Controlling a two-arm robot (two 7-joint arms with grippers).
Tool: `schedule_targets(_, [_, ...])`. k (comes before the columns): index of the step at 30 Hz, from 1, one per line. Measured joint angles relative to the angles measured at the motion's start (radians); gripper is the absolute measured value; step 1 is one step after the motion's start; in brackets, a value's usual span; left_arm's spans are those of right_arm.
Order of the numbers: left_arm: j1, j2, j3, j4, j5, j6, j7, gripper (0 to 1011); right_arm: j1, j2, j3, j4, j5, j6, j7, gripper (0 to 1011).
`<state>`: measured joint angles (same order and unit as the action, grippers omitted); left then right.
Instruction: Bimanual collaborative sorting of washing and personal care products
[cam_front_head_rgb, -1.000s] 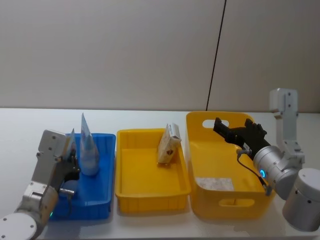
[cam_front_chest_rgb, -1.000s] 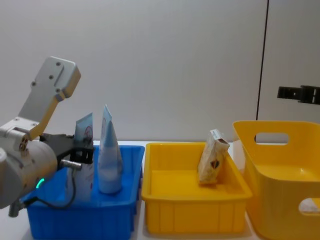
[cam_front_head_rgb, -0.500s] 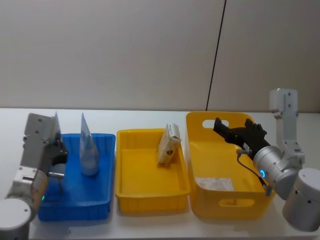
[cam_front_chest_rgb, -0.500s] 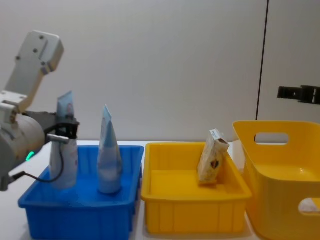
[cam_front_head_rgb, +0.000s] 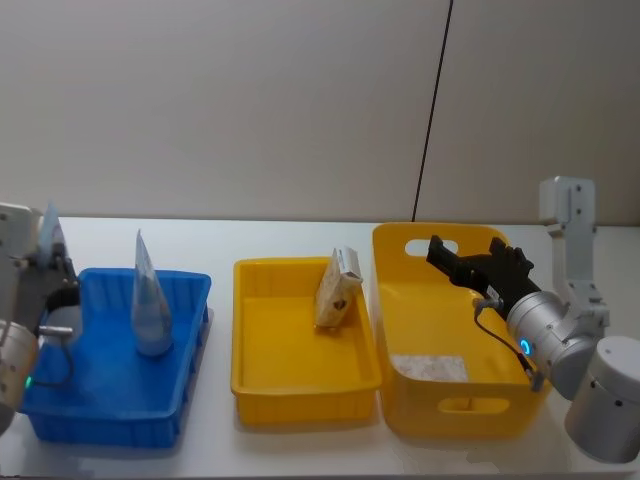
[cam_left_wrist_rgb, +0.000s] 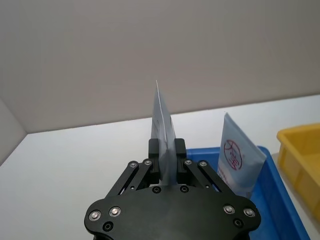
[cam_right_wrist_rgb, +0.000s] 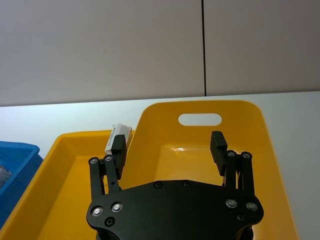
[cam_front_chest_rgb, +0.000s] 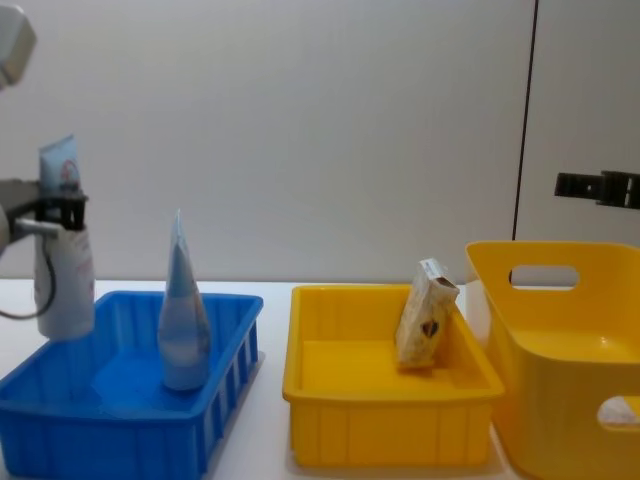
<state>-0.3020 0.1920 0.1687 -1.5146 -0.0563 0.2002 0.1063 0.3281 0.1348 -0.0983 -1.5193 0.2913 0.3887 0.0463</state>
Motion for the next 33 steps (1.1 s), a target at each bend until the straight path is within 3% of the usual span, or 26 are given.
schedule_targets(6, [0.008,0.002,-0.038,-0.057,-0.043,0.003,-0.029,158,0.0,0.0,0.0,0.0,0.0,0.0,0.0,1003])
schedule_targets(12, [0.01,-0.005,-0.082,-0.121,-0.117,0.017,-0.078,158,0.001,0.001,0.0,0.001,0.0,-0.005,0.006,1003])
schedule_targets(19, [0.0,-0.022,-0.114,-0.167,-0.191,0.034,-0.127,158,0.011,0.021,-0.005,0.016,0.01,-0.059,0.071,1003])
schedule_targets(27, [-0.026,-0.036,-0.124,-0.192,-0.246,0.04,-0.166,157,0.031,0.045,-0.02,0.032,0.027,-0.099,0.146,1004])
schedule_targets(33, [-0.05,-0.039,-0.112,-0.195,-0.253,0.031,-0.177,157,0.056,0.071,-0.044,0.047,0.042,-0.118,0.222,1003])
